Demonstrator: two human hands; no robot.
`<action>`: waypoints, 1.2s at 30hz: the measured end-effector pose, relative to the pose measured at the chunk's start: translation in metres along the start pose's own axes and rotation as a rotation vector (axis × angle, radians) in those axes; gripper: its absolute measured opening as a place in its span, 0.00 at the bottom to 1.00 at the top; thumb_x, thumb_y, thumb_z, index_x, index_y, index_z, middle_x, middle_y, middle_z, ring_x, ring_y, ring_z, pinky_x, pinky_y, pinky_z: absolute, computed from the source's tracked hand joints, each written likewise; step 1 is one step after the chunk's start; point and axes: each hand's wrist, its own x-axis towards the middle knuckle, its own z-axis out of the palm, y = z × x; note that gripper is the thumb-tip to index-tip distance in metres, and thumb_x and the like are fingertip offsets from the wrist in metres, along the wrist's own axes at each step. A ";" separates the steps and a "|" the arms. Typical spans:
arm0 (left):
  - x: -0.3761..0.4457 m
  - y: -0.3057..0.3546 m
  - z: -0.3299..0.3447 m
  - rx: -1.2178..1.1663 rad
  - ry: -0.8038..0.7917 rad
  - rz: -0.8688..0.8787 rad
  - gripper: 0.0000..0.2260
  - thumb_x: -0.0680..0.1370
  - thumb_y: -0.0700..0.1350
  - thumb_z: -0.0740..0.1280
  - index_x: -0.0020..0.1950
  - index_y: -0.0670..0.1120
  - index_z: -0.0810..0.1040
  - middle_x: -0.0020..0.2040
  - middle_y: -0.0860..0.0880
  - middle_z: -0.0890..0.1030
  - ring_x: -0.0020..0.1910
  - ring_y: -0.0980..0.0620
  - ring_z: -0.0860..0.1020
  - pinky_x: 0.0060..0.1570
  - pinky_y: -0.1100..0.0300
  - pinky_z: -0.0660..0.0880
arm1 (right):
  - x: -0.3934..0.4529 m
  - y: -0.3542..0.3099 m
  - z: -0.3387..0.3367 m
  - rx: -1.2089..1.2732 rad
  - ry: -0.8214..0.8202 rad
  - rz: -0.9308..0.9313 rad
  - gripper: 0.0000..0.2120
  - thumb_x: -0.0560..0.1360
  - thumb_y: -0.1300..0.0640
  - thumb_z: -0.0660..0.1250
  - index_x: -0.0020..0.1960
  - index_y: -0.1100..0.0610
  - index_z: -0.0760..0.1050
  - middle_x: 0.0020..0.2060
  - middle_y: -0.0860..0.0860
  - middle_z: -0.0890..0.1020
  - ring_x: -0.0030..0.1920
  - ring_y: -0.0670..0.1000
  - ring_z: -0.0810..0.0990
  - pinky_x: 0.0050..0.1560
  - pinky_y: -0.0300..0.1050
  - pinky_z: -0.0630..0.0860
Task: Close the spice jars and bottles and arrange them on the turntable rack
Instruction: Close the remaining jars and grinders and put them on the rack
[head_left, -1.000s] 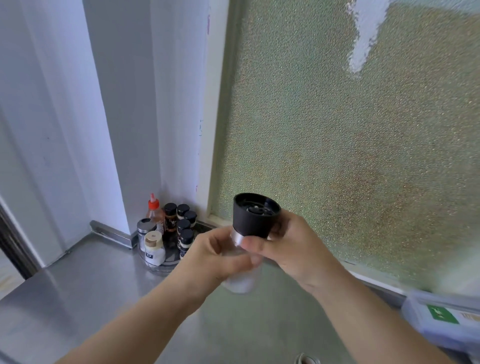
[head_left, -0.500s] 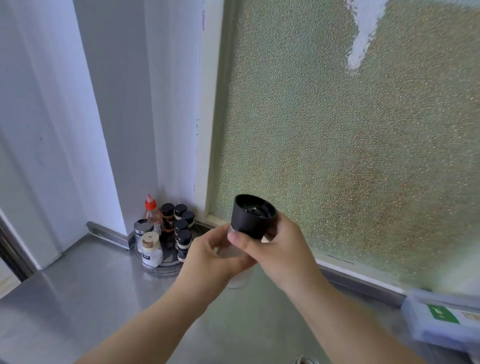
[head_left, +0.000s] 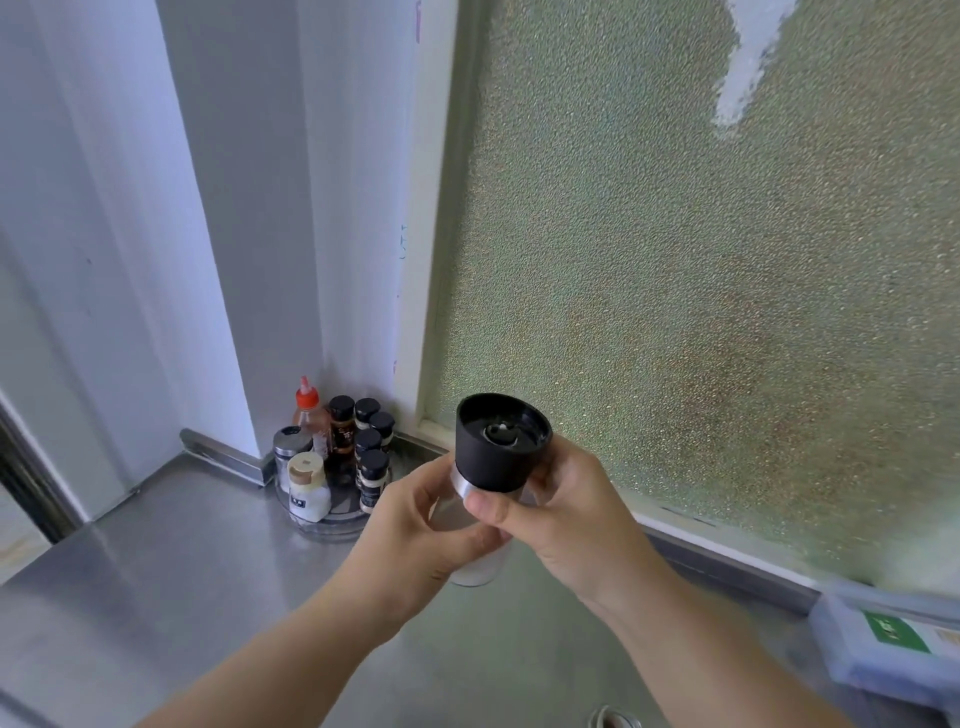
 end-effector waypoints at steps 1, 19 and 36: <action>0.000 -0.004 -0.001 0.024 0.018 -0.003 0.16 0.63 0.47 0.74 0.50 0.51 0.80 0.50 0.45 0.83 0.54 0.44 0.79 0.56 0.49 0.75 | 0.001 0.004 0.002 -0.011 0.000 0.008 0.18 0.61 0.56 0.75 0.50 0.52 0.78 0.48 0.49 0.85 0.53 0.47 0.81 0.60 0.48 0.75; -0.001 -0.127 -0.131 0.616 0.305 -0.508 0.24 0.71 0.44 0.70 0.65 0.50 0.68 0.51 0.51 0.72 0.47 0.54 0.72 0.49 0.64 0.66 | 0.087 0.143 0.105 -0.435 -0.015 0.377 0.20 0.60 0.52 0.78 0.49 0.55 0.77 0.47 0.51 0.83 0.47 0.49 0.80 0.46 0.40 0.73; -0.008 -0.122 -0.214 0.539 0.416 -0.550 0.14 0.71 0.41 0.70 0.51 0.56 0.74 0.46 0.53 0.79 0.41 0.58 0.77 0.36 0.70 0.74 | 0.163 0.186 0.172 -0.490 0.136 0.358 0.08 0.65 0.56 0.73 0.43 0.55 0.78 0.36 0.49 0.81 0.42 0.54 0.80 0.38 0.42 0.73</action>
